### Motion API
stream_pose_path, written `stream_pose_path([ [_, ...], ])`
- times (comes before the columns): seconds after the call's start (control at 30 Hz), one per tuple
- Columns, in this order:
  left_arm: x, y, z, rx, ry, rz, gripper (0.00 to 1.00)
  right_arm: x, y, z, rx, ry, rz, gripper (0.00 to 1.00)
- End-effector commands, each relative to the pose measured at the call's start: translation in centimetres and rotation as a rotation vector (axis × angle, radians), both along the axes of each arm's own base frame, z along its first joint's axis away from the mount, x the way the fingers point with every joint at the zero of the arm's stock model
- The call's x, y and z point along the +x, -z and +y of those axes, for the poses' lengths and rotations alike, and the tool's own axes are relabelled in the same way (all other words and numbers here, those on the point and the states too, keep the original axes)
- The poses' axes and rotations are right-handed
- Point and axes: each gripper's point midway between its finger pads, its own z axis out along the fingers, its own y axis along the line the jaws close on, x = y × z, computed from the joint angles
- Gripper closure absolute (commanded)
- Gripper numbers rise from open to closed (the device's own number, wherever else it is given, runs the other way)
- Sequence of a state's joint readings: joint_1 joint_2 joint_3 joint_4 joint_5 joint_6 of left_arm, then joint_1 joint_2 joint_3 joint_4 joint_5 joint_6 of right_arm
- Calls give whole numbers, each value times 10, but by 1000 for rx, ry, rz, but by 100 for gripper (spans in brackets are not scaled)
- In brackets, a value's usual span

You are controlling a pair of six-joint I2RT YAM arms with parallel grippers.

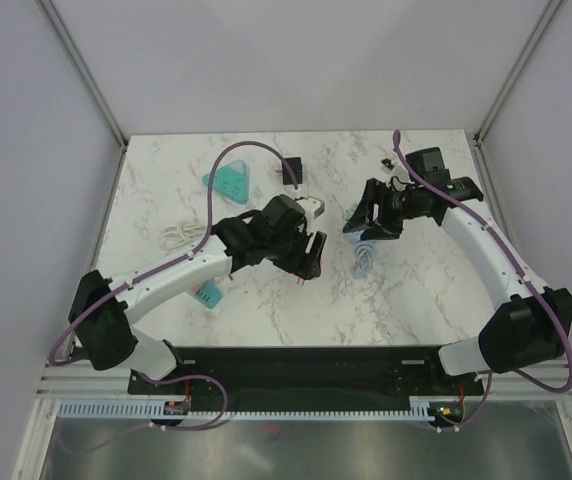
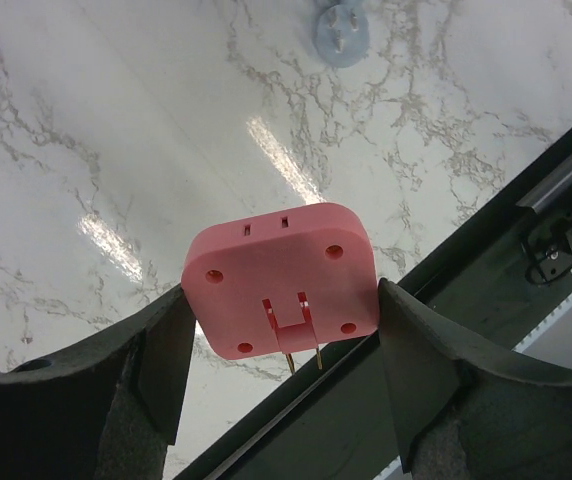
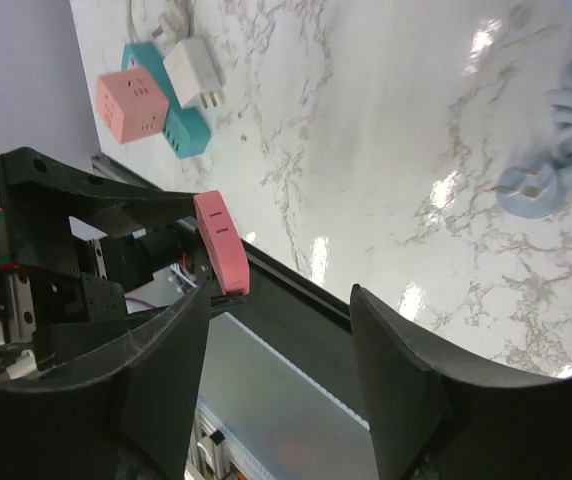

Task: Insert the plug

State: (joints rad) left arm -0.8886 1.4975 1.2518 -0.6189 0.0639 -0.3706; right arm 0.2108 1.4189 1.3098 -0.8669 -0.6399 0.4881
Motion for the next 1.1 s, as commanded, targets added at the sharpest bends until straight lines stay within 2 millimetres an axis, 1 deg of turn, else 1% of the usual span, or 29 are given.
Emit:
stream_pose_path([
  [0.0,-11,-23,-9,-62,166,-124,98,-17,-6,26,24,-101,0,34],
  [0.07,-17,-34,-12,-81,221,-192,98,-32,6,40,26,-159,48,33],
  [0.17,-25,-41,-19,-115,288,-259,98,-49,16,52,23,-222,84,34],
  [0.2,-29,-49,-23,-148,314,-283,98,-53,19,54,19,-223,93,33],
  [0.27,-35,-53,-26,-168,358,-314,98,-61,22,57,20,-243,99,33],
  [0.3,-37,-58,-27,-185,373,-326,98,-63,21,59,26,-247,99,33],
  [0.33,-37,-61,-28,-193,376,-337,98,-67,23,59,24,-246,109,33],
  [0.43,-39,-62,-31,-197,401,-351,98,-76,27,61,29,-270,130,34],
  [0.5,-42,-59,-34,-199,427,-349,98,-81,30,63,32,-286,138,36],
  [0.53,-44,-57,-37,-204,446,-351,98,-86,32,65,34,-304,146,42],
  [0.57,-46,-57,-39,-210,460,-350,98,-90,35,66,40,-311,157,43],
  [0.63,-49,-57,-42,-211,476,-359,98,-94,33,71,76,-334,162,43],
  [0.67,-47,-58,-42,-209,472,-368,98,-97,35,71,82,-337,167,42],
  [0.73,-46,-57,-44,-208,472,-378,98,-99,36,71,78,-334,168,39],
  [0.8,-47,-56,-44,-207,479,-378,98,-97,33,70,74,-327,150,38],
  [0.83,-47,-55,-44,-206,481,-375,98,-92,32,68,51,-299,134,38],
  [0.9,-48,-52,-44,-203,482,-372,98,-88,32,65,19,-269,122,42],
  [0.93,-47,-51,-43,-200,478,-372,98,-83,27,64,5,-254,104,47],
  [0.97,-46,-51,-43,-195,474,-374,98,-80,26,60,-22,-237,89,47],
  [1.0,-45,-50,-42,-190,469,-377,98,-81,24,58,-34,-231,89,46],
  [1.07,-44,-48,-41,-184,465,-376,98,-79,16,58,-32,-222,70,44],
])
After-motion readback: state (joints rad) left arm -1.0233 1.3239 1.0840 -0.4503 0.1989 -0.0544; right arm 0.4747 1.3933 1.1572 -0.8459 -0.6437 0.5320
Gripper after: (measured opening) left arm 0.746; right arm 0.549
